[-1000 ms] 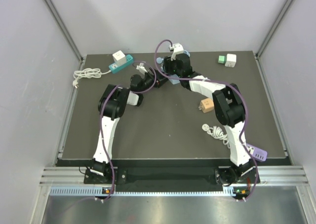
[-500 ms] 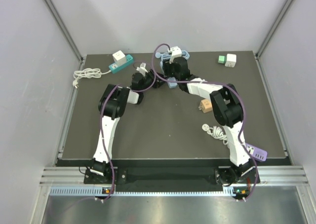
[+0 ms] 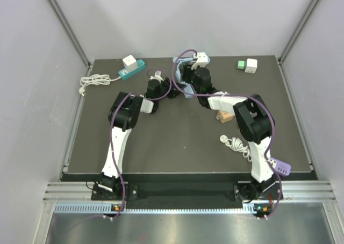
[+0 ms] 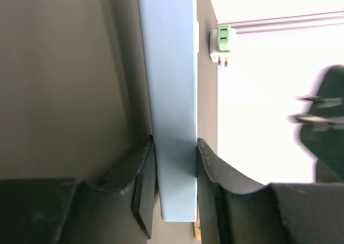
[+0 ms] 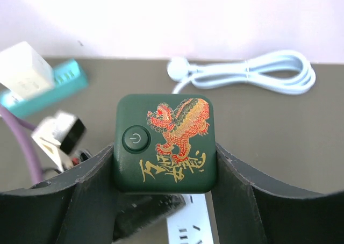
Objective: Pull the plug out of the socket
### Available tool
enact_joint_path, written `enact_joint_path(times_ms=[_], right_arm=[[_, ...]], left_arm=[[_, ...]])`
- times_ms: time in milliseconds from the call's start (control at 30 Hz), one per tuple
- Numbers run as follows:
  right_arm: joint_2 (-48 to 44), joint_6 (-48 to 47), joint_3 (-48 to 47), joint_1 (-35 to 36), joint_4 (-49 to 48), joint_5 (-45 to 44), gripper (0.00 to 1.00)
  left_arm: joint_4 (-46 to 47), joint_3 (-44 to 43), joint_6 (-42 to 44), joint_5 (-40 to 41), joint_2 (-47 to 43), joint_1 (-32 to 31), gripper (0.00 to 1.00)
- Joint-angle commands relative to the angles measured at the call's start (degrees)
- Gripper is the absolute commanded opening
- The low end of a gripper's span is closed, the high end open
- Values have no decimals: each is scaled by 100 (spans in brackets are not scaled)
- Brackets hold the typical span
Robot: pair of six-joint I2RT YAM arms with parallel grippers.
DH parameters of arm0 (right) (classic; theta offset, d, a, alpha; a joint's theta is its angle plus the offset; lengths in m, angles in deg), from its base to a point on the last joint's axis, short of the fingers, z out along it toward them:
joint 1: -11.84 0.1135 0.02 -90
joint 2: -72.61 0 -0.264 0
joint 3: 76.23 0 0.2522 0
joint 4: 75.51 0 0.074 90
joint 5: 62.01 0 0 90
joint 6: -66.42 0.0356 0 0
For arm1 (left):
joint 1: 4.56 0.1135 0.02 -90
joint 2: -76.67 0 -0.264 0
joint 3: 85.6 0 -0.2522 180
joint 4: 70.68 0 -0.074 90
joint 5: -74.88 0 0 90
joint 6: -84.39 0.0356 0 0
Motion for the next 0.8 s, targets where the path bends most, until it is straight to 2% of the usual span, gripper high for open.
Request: enact_joint_path(times_ms=[0, 67, 100, 133, 167, 267, 300, 367, 433, 567, 700, 767], right_arm=[[-502, 522, -168, -270, -353, 403, 0], [-502, 504, -309, -392, -133, 693, 0], [-528, 452, -362, -428, 8, 702, 0], [-537, 408, -362, -472, 87, 703, 0], [-555, 364, -371, -507, 149, 703, 0], [-555, 276, -380, -604, 299, 746, 0], [-564, 267, -362, -630, 317, 746, 0], [-572, 258, -362, -683, 360, 799, 0], [-599, 223, -345, -718, 413, 782, 0], [-739, 170, -231, -727, 676, 492, 0], [-1011, 669, -108, -753, 1553, 62, 0], [-1143, 837, -255, -832, 1993, 182, 0]], left_arm=[[-783, 5, 502, 269, 46, 64, 0], [-844, -82, 748, 137, 2, 64, 0], [-967, -117, 845, 111, -50, 64, 5], [-985, -135, 1063, 67, -95, 64, 13], [-994, -118, 1178, 66, -156, 55, 31], [-1257, -74, 1653, 171, -428, 55, 50], [-1389, -65, 1776, 241, -586, 55, 70], [-1530, 93, 2058, 373, -762, 55, 81], [-1766, 198, 2320, 645, -1026, 63, 84], [-1996, 497, 2726, 1085, -1448, 63, 84], [-2172, 743, 3060, 1612, -1939, 55, 79], [-2190, 910, 3262, 1963, -2089, 37, 77]])
